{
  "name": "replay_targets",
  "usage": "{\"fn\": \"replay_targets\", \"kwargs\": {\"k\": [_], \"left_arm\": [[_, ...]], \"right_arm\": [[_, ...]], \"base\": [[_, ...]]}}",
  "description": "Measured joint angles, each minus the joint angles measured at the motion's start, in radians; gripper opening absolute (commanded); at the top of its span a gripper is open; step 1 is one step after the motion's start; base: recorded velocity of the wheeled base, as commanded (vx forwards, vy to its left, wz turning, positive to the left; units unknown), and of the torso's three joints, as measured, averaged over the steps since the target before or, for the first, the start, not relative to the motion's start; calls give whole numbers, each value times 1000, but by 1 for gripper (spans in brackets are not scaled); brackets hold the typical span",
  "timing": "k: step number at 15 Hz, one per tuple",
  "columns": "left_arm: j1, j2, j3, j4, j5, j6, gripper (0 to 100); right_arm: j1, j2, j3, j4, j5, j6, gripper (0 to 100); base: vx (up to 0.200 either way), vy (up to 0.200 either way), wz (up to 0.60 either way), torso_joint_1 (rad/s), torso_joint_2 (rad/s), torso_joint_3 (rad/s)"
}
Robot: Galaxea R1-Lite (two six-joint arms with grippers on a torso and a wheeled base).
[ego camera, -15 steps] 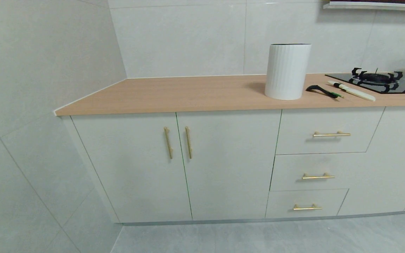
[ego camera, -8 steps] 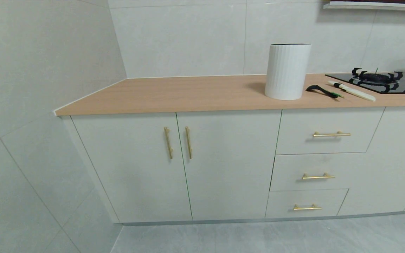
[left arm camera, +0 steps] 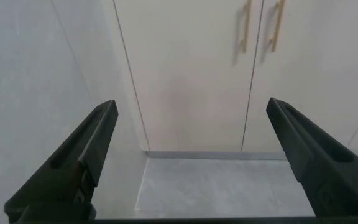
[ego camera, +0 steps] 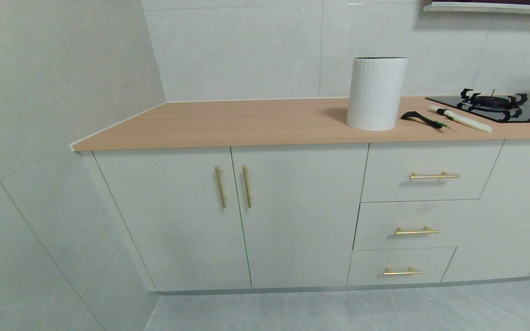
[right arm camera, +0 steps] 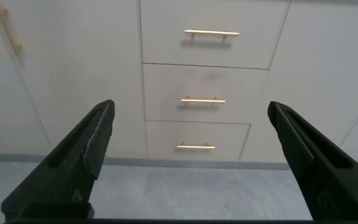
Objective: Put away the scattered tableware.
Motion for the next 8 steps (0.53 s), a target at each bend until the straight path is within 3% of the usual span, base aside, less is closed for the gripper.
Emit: {"fn": "replay_targets", "kwargs": {"k": [2, 8], "left_arm": [[-1, -1, 7, 11, -47, -6, 100], [-1, -1, 12, 7, -51, -32, 100]], "right_arm": [[1, -2, 4, 1, 0, 37, 100], [3, -1, 6, 49, 26, 64, 100]], "base": [[0, 0, 0, 0, 0, 0], [0, 0, 0, 0, 0, 0]]}}
